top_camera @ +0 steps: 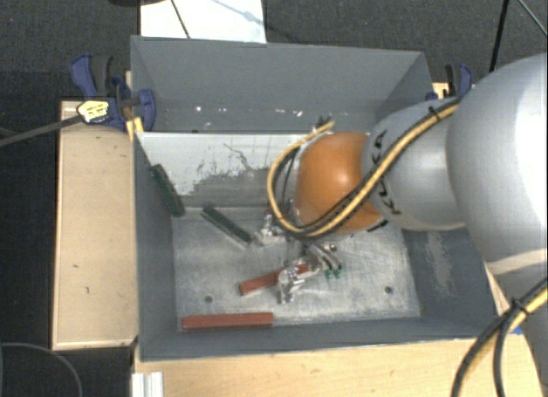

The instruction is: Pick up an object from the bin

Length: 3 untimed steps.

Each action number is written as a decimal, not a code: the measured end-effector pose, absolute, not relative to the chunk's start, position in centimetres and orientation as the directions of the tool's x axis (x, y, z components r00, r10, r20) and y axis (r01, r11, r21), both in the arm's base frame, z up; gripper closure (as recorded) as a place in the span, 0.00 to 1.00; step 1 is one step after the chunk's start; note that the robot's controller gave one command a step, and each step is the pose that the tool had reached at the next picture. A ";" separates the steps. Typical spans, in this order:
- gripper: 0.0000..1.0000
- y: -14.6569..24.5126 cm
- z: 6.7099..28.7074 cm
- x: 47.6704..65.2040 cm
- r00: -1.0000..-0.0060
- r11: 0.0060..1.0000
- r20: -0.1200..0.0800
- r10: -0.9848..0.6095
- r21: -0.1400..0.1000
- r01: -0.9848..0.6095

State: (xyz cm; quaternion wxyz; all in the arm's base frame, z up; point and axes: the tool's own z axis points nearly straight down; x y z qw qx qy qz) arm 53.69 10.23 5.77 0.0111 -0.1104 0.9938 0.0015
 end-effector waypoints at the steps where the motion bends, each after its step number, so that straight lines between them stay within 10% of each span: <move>1: 1.00 10.2 5.9 53.6 -0.976 0.976 -0.022 -0.217 0.000 -0.217; 3: 1.00 10.2 8.3 53.6 -0.976 0.976 -0.013 -0.216 0.000 -0.216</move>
Offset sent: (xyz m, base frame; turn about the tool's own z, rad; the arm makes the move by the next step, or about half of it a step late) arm 0.0000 0.0000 0.0687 0.0000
